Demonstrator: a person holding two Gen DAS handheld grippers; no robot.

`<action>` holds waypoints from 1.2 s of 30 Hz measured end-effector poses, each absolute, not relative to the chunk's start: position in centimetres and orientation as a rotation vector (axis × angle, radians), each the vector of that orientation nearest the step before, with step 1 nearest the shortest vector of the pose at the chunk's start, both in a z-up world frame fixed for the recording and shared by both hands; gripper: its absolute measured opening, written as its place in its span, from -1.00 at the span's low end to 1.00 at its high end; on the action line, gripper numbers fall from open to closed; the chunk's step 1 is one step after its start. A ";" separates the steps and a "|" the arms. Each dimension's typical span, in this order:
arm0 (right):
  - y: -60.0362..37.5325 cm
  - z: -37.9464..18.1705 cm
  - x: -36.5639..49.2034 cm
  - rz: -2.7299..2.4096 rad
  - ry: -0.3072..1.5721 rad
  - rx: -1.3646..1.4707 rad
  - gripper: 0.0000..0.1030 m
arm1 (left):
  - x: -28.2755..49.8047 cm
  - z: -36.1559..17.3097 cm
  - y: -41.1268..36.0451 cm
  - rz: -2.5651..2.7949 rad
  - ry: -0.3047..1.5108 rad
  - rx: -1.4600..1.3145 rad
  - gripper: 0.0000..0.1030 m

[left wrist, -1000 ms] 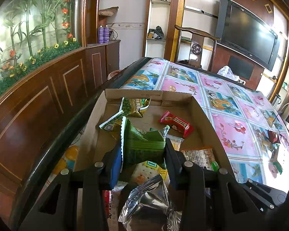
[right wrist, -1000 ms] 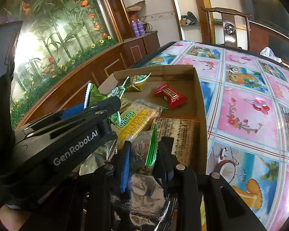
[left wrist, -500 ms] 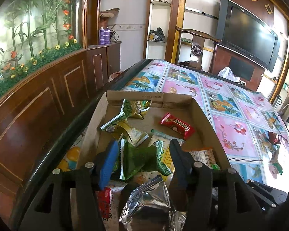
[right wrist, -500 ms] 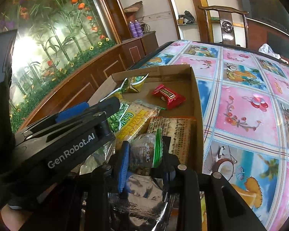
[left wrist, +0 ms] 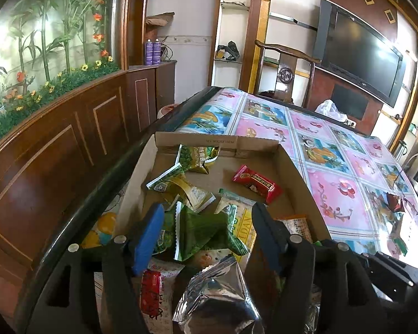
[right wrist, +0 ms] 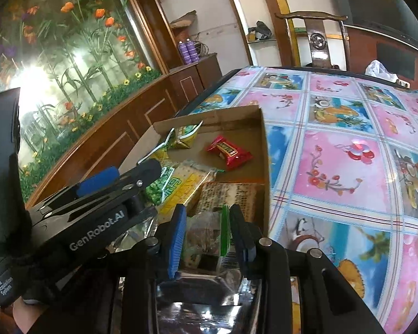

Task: Organize snacks
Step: 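Move both open grippers back toward the remaining snacks on the table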

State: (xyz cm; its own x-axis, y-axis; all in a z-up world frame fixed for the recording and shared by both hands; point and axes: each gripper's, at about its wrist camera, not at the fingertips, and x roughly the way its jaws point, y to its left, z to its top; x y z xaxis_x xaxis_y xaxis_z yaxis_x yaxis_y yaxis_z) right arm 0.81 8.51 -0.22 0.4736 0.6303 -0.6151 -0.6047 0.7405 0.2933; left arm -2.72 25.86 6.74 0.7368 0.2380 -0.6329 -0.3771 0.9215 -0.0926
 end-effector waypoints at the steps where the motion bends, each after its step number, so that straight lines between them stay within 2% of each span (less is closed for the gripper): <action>1: 8.2 -0.2 0.8 0.751 0.765 0.042 -0.31 | -2.7 6.8 25.9 0.341 0.661 -0.221 0.28; 8: 4.3 0.8 2.1 0.665 0.738 0.111 -0.10 | -2.7 6.8 25.9 0.343 0.659 -0.219 0.30; 17: -1.3 0.2 4.8 0.544 0.789 0.242 0.01 | -2.5 7.0 25.5 0.357 0.651 -0.198 0.40; 27: -3.8 -0.1 5.3 0.502 0.816 0.292 0.12 | -2.5 6.8 25.8 0.350 0.651 -0.226 0.50; 36: -9.7 0.2 5.9 0.432 0.799 0.392 0.13 | -2.6 7.0 24.8 0.336 0.656 -0.187 0.57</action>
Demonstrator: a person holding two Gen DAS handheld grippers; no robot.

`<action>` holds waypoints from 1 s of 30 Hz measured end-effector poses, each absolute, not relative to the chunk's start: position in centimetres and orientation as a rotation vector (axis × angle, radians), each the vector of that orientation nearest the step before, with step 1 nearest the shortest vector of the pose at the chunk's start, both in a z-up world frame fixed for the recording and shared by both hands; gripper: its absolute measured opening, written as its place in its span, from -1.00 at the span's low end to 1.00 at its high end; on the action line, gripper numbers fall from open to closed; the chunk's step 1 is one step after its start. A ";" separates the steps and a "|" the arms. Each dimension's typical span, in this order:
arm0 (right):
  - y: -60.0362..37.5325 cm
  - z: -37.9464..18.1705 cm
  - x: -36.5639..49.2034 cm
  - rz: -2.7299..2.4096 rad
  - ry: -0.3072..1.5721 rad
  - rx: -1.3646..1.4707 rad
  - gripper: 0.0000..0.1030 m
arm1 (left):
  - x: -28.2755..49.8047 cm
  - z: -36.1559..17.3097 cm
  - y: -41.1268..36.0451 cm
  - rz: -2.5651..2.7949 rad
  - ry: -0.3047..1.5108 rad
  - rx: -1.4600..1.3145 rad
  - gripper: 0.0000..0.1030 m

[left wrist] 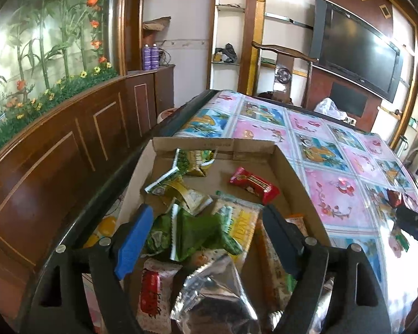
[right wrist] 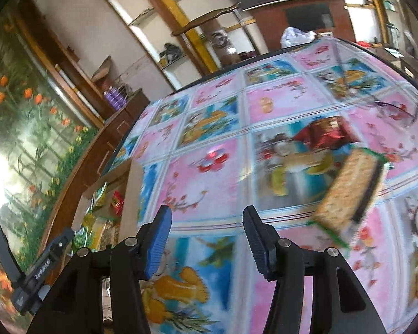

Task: Organize snacks
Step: 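Move both open grippers back toward the remaining snacks on the table, then grasp the cracker pack with the left gripper while the right gripper approaches the red candy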

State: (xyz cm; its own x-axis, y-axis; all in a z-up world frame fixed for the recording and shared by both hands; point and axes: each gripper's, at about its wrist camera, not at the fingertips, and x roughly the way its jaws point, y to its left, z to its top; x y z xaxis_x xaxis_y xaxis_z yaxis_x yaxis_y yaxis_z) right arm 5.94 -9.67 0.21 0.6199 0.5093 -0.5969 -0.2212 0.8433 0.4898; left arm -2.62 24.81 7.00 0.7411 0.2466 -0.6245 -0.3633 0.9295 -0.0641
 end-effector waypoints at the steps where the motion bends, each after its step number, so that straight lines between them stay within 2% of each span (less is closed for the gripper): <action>1: -10.7 0.2 6.0 0.421 0.797 0.406 0.13 | -2.8 7.3 24.5 0.315 0.659 -0.195 0.57; 15: -20.4 0.1 6.0 0.323 0.781 0.612 0.17 | -3.4 10.7 14.6 0.127 0.644 -0.045 0.68; 30: -27.2 -0.2 5.1 0.247 0.767 0.701 0.21 | 2.1 9.4 -0.8 -0.269 0.820 0.060 0.68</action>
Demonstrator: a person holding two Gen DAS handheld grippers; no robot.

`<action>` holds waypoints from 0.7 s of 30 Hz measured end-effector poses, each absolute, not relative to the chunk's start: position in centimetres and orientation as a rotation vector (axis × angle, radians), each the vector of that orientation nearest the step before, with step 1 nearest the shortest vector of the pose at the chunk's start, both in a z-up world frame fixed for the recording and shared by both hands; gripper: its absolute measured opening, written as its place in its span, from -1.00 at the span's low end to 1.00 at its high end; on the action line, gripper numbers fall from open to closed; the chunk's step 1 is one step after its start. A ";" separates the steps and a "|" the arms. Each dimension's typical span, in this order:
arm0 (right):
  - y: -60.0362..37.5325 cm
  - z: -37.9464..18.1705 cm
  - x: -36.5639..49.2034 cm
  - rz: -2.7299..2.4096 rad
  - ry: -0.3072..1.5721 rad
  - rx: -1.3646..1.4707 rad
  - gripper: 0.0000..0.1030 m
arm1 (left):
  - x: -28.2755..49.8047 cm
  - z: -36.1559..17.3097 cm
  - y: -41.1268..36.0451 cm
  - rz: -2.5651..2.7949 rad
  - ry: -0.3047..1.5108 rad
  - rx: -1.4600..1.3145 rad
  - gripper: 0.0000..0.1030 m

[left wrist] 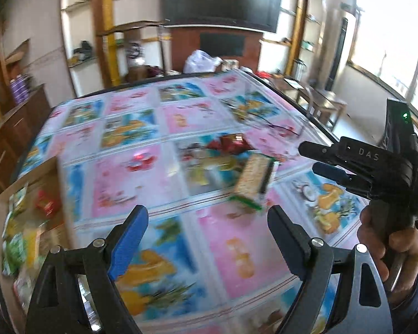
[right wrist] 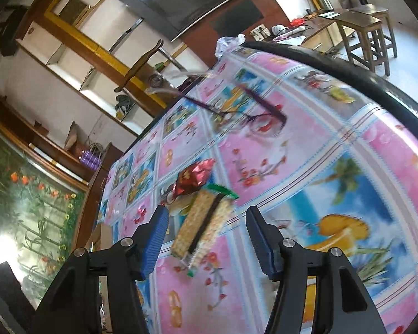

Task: Organize snacks
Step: 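Grasp the cracker pack with the left gripper while the right gripper approaches the red candy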

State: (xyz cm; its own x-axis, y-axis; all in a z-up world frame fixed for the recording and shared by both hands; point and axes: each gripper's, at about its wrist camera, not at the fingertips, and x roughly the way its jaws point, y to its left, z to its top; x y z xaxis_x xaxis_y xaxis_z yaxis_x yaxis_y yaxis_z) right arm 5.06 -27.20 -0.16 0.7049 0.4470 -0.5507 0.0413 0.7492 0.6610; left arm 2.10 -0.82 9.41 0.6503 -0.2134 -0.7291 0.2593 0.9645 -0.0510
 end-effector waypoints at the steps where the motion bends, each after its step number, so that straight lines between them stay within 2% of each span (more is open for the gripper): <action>1: -27.7 -0.2 5.0 0.244 0.765 0.708 0.21 | 2.8 9.1 -1.9 -0.293 0.835 0.068 0.68; 10: -29.9 -1.0 4.7 0.222 0.787 0.763 0.24 | 8.0 5.7 -8.1 -0.373 0.939 0.119 0.68; 19: -29.5 -0.5 4.6 0.240 0.782 0.746 0.24 | 10.7 3.3 -10.8 -0.361 0.965 0.158 0.67; 21: -29.5 -0.5 4.6 0.238 0.783 0.744 0.24 | 10.9 2.9 -10.7 -0.356 0.964 0.149 0.61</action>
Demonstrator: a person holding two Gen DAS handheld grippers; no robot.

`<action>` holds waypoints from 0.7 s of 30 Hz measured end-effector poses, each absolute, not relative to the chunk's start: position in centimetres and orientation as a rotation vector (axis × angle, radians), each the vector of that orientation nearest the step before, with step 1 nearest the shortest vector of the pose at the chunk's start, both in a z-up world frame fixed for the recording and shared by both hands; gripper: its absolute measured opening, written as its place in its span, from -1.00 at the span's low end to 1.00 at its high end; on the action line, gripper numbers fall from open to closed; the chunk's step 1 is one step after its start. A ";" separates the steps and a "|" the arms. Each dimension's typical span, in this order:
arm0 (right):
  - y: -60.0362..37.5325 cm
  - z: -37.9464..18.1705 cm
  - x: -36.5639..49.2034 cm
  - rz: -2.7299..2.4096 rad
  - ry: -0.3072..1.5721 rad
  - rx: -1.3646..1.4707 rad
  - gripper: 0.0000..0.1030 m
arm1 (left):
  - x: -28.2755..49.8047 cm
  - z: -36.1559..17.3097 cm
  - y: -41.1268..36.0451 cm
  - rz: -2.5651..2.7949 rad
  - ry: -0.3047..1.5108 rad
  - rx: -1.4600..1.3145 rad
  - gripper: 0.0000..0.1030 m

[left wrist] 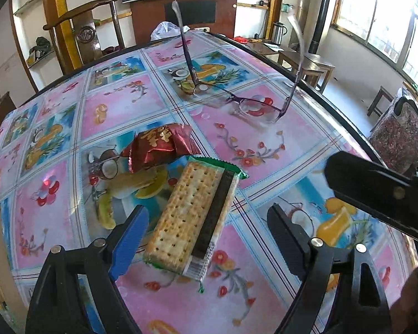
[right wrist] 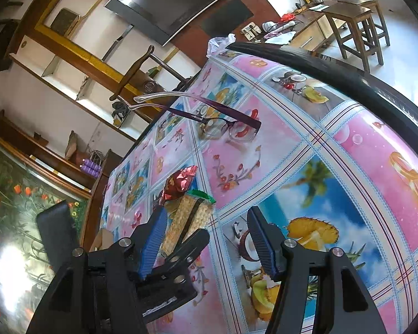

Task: Organize snacks
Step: 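Grasp the cracker pack with the left gripper while the right gripper approaches the red candy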

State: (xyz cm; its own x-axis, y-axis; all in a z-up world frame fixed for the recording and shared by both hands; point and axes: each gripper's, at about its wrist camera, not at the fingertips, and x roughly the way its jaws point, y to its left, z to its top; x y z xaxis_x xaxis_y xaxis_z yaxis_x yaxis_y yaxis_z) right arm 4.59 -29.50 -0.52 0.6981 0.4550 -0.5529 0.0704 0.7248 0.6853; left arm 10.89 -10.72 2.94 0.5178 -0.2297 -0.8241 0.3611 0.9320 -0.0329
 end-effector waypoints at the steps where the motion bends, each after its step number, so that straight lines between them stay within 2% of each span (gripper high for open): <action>1: -29.5 -0.5 4.6 0.238 0.783 0.742 0.24 | 11.0 2.6 -10.6 -0.353 0.971 0.140 0.44; 4: -29.4 -0.3 4.6 0.230 0.781 0.731 0.24 | 11.5 1.8 -10.0 -0.328 0.994 0.123 0.04; 7: -29.4 -0.3 4.5 0.220 0.777 0.721 0.24 | 11.3 1.8 -9.0 -0.315 0.991 0.096 -0.12; 21: -26.4 -0.4 5.4 0.224 0.795 0.578 0.24 | 7.3 1.6 1.0 -0.114 0.932 -0.016 -0.12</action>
